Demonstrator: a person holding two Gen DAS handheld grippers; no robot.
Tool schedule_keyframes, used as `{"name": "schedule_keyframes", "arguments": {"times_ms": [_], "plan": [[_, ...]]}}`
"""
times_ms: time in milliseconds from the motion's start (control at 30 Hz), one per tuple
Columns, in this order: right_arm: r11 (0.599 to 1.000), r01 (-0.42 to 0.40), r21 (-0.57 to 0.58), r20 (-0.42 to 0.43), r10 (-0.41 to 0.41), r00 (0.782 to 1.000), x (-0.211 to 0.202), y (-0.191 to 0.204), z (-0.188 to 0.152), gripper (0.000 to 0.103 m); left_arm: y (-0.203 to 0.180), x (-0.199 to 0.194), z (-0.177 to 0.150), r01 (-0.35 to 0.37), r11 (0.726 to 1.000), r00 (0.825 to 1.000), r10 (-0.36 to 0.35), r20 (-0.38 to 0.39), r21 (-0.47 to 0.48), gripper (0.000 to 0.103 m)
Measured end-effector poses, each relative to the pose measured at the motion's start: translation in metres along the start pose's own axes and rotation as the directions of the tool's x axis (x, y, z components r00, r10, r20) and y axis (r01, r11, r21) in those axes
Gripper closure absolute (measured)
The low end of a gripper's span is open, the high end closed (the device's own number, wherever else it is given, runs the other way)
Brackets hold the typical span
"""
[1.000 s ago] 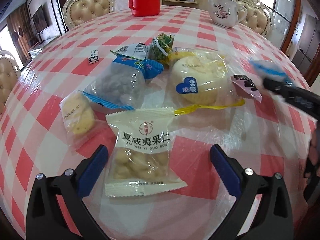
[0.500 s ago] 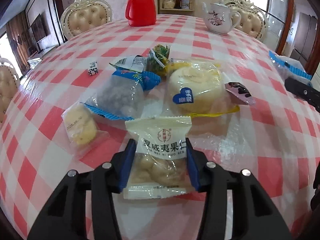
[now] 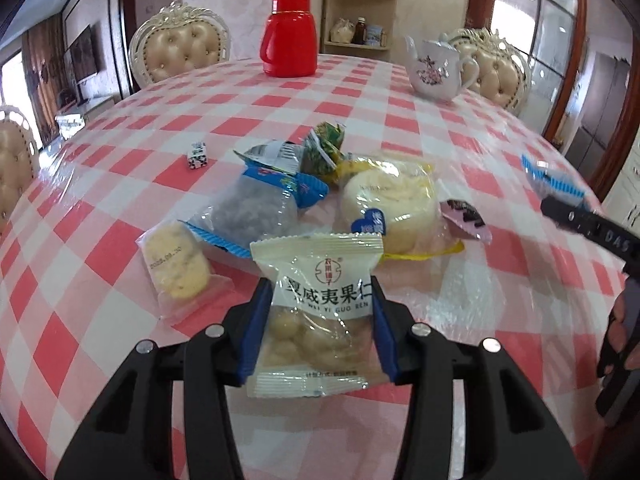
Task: Organize snacks
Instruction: 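Carry both packets to the clear box and open both tools to release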
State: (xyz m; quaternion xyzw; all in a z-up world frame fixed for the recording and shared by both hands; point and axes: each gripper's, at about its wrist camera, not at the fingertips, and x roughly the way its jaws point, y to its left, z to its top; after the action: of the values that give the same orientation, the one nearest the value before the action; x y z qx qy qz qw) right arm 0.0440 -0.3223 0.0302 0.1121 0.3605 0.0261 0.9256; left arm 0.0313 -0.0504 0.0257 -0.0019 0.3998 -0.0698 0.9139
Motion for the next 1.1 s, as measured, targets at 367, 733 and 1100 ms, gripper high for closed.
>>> {"name": "schedule_keyframes", "arguments": {"times_ms": [367, 733, 1100], "plan": [[0.981, -0.107, 0.16, 0.011, 0.107, 0.994, -0.042, 0.005, -0.052, 0.053, 0.023, -0.022, -0.014, 0.025, 0.994, 0.999, -0.022, 0.034, -0.103, 0.055], [0.953, -0.266, 0.145, -0.005, 0.27, 0.963, -0.084, 0.07, -0.11, 0.053, 0.027, -0.067, -0.061, 0.077, 0.99, 0.995, -0.069, 0.073, -0.115, 0.055], [0.959, -0.274, 0.064, -0.048, 0.278, 0.959, -0.097, 0.115, -0.135, 0.053, 0.053, -0.098, -0.086, 0.057, 0.991, 0.996, -0.048, 0.08, -0.118, 0.055]]}}
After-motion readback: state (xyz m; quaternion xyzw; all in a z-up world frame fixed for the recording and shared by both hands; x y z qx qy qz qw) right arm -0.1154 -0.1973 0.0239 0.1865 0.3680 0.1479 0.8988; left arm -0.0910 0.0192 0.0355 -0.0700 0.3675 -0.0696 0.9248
